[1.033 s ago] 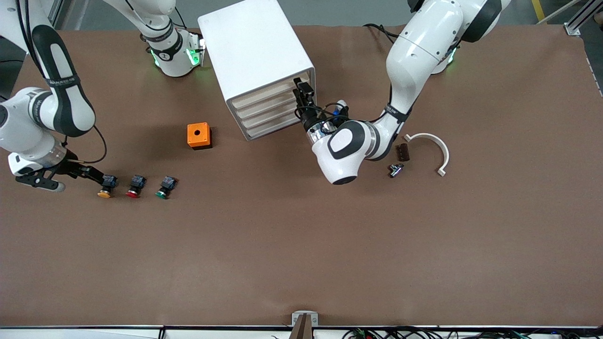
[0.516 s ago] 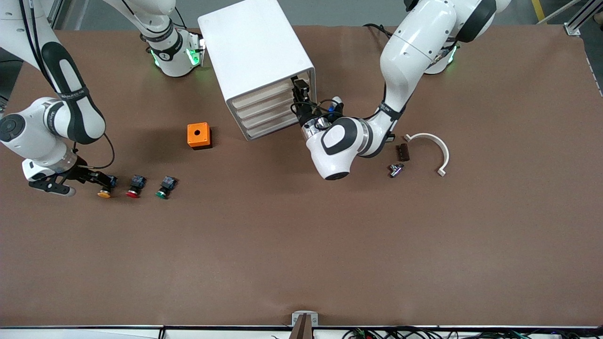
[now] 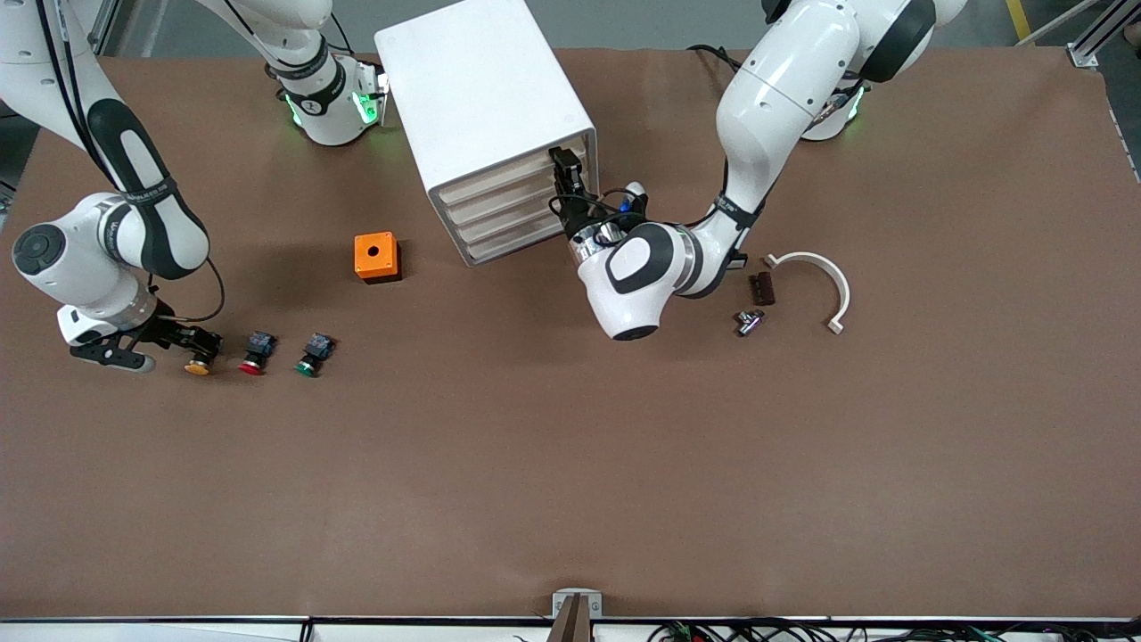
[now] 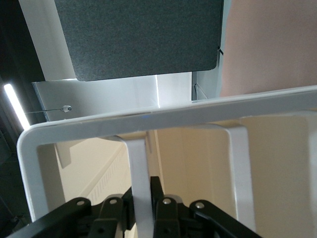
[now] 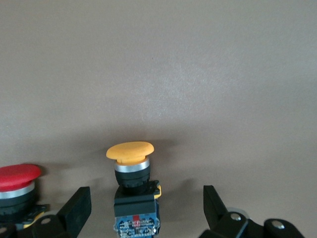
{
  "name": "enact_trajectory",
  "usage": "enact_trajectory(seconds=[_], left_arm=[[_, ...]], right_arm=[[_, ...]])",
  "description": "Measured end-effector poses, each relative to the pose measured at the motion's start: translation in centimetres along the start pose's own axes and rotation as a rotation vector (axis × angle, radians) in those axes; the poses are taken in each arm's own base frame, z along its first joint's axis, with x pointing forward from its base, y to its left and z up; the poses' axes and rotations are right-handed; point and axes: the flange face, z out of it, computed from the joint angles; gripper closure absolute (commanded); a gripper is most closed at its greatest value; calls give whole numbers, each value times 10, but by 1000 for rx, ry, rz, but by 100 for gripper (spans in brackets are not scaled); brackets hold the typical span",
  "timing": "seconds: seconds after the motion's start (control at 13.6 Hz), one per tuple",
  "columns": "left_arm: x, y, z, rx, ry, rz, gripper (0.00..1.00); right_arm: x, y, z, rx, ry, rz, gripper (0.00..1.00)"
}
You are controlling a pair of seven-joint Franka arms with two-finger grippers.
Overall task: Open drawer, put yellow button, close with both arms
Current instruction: 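Pull the drawer open with the left gripper while the right gripper lifts the button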
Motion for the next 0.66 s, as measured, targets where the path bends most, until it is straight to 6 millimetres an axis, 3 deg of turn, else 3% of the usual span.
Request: enact_trajectory(seconds=[0.3,0.37,0.52,0.66], left_arm=[[1,1,-3,-2,-5,-3,93],[3,1,-7,-3,-10,-5,93],[8,1,-19,-2,-28,-9,93],[15,2,-35,-4,-52,-14,93]], right_arm=[[-7,-1,6,2,-13,-2,0],[-7,-1,6,2,-13,-2,10],[-8,-1,6,2,-15,-4,44],[-10,-2,8,3,-20,-4,69]])
